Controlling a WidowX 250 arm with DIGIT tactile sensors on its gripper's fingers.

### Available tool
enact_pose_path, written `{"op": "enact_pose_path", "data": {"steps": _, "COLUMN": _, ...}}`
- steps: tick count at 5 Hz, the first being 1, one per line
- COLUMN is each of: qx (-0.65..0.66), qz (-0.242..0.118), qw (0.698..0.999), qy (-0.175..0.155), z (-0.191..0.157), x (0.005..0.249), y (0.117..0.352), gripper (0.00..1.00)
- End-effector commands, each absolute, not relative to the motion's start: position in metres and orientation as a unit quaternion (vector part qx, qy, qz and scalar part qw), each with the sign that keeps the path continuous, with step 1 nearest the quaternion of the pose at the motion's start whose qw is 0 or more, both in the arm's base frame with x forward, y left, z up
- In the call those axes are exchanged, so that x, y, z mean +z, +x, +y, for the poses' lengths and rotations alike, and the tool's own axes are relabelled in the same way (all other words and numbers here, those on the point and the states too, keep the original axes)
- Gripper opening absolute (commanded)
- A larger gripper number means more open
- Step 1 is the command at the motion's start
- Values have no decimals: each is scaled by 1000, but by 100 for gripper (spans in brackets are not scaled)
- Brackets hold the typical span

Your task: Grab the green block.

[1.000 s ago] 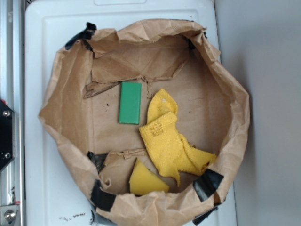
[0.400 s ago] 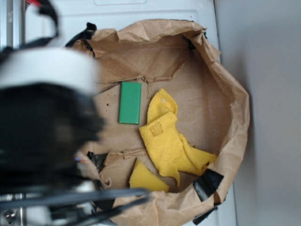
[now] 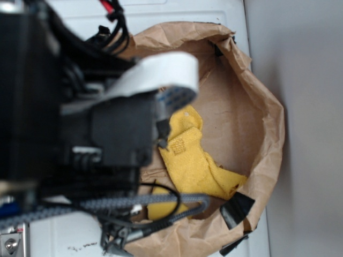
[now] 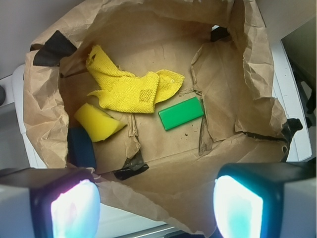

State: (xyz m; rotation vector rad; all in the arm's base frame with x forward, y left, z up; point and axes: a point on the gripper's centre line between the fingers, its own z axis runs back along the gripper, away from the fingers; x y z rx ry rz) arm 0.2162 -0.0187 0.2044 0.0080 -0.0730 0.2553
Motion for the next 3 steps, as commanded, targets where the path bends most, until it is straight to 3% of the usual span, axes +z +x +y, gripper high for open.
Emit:
{"op": "enact_pose_path", "data": {"steps": 1, "qx": 366, "qz": -79, "qw": 927, "qy": -21, "z": -9, "x": 170, "y": 244, "gripper": 100}}
{"op": "enact_pose_path", "data": {"steps": 2, "qx": 449, "qz": -135, "qw": 883, "qy": -11, "z": 2, "x": 134, "y": 272, "gripper": 100}}
{"op": "enact_pose_path", "data": {"steps": 3, "qx": 449, "qz": -135, "qw": 883, "qy": -11, "z": 2, "x": 134, "y": 272, "gripper": 100}}
